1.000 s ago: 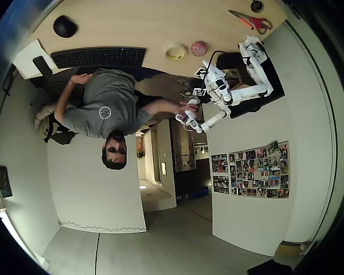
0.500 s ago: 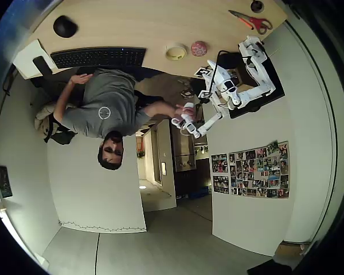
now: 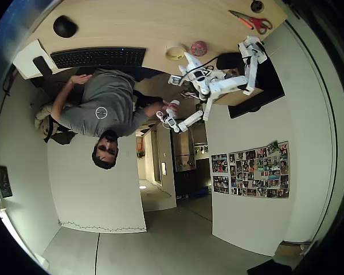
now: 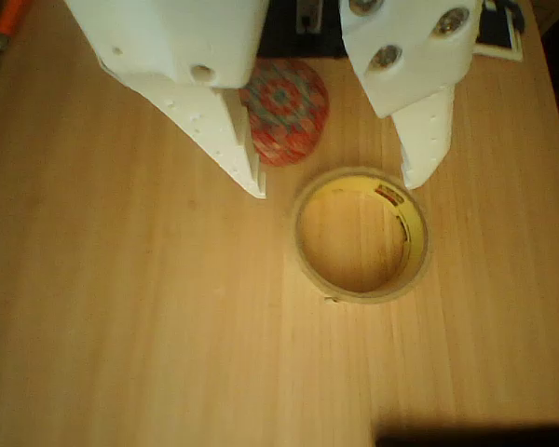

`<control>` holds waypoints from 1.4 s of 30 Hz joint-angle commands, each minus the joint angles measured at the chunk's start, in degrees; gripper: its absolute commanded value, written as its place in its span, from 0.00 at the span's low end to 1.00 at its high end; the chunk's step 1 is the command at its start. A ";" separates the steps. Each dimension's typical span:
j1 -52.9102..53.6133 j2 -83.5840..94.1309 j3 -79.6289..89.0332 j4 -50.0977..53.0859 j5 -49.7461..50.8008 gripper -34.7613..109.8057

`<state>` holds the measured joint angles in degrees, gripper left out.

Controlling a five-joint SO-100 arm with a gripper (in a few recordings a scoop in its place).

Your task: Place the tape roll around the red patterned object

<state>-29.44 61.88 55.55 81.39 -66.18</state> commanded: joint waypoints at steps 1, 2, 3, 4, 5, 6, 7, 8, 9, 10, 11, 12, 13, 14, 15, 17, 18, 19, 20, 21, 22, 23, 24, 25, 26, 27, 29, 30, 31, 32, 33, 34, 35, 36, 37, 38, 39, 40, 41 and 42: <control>-2.72 -5.80 -7.21 0.53 2.46 0.50; -3.25 -7.82 -9.05 0.53 3.25 0.50; -3.69 -9.40 -10.55 0.62 3.78 0.50; -3.96 -10.55 -11.51 0.79 4.13 0.50; -4.13 -11.25 -11.95 0.79 4.39 0.50; -4.13 -11.69 -12.04 0.79 4.66 0.49; -4.13 -12.04 -12.04 0.88 4.83 0.48; -4.13 -12.30 -12.04 1.14 5.01 0.48; -4.13 -12.48 -12.04 1.23 5.10 0.47; -4.04 -12.74 -12.04 1.32 5.10 0.47; -3.96 -13.10 -12.04 1.41 5.19 0.46; -3.78 -13.45 -12.04 1.58 5.54 0.46; -3.52 -13.89 -12.04 1.93 5.80 0.45; -3.34 -14.33 -12.04 2.20 6.24 0.45; -3.08 -14.85 -12.04 2.55 6.33 0.45; -2.37 -15.56 -12.04 2.81 6.42 0.45; -2.11 -15.82 -12.13 3.08 6.42 0.46; -1.76 -16.35 -12.30 3.25 6.33 0.46; -1.41 -16.79 -12.57 3.25 6.24 0.45; -1.14 -17.49 -13.27 3.52 5.98 0.45; -0.79 -18.37 -14.50 4.31 5.71 0.46; -0.53 -19.42 -16.70 6.33 5.45 0.46; -0.26 -20.74 -20.57 9.23 5.27 0.46; -0.26 -22.85 -26.54 13.10 5.27 0.46; -0.26 -24.26 -31.55 15.29 4.39 0.46; -0.18 -23.29 -31.20 15.21 4.13 0.46; 0.18 -22.94 -31.03 15.21 3.43 0.46; 0.35 -23.29 -31.03 15.21 3.25 0.46; 0.44 -23.73 -31.20 15.21 2.90 0.46; 0.53 -23.82 -31.29 15.21 2.20 0.46; 0.62 -23.12 -31.03 15.21 1.85 0.46; 0.62 -21.80 -30.15 15.21 1.58 0.46; 0.62 -20.30 -29.27 15.21 1.32 0.46; 0.53 -18.90 -28.21 15.21 1.14 0.47; 0.44 -18.02 -27.42 15.21 1.14 0.47; 0.35 -17.75 -27.16 15.21 1.14 0.46; 0.26 -18.19 -27.16 15.21 1.23 0.46; 0.18 -19.42 -27.95 15.21 1.32 0.46; 0.09 -21.53 -30.06 15.21 1.41 0.46; -0.09 -23.82 -32.61 15.21 1.41 0.45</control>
<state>-28.92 38.58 27.25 95.80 -63.98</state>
